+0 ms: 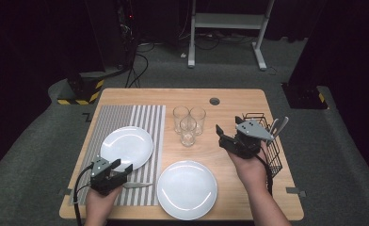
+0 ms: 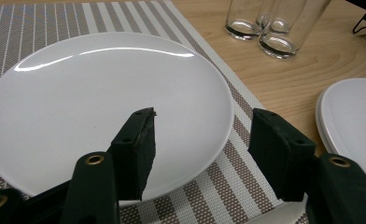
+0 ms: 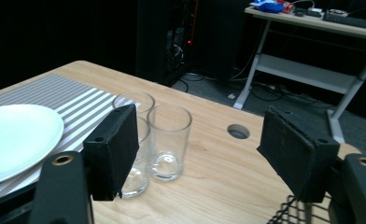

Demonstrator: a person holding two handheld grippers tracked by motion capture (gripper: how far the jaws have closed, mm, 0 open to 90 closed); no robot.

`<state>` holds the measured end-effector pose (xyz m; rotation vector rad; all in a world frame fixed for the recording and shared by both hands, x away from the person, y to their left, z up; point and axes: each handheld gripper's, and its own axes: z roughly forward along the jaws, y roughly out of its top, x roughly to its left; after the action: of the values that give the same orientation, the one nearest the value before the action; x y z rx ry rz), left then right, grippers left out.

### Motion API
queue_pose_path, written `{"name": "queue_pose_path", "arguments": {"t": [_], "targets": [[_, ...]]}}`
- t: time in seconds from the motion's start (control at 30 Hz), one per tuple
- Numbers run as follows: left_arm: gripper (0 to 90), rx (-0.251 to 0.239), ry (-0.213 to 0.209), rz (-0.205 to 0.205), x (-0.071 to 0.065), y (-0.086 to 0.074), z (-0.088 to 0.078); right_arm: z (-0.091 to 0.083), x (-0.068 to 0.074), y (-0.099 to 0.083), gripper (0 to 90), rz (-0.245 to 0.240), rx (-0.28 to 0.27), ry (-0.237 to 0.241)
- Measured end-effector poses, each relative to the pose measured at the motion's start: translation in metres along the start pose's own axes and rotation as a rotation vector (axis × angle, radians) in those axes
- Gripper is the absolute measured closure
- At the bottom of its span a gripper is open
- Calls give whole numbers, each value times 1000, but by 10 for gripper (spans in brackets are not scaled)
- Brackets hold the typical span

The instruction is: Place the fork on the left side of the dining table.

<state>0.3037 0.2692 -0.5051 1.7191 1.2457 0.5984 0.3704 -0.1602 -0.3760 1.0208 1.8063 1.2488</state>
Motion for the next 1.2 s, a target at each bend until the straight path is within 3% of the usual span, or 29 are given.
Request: {"name": "queue_pose_path", "arguments": {"t": [0.5, 0.9, 1.2], "targets": [[406, -8, -3, -2, 1, -1, 0, 5, -33, 10, 361, -8, 26, -67], [397, -8, -13, 3, 1, -1, 0, 25, -55, 8, 398, 25, 88, -102], [396, -12, -12, -1, 2, -1, -1, 36, -62, 0, 554, 38, 138, -125]]}}
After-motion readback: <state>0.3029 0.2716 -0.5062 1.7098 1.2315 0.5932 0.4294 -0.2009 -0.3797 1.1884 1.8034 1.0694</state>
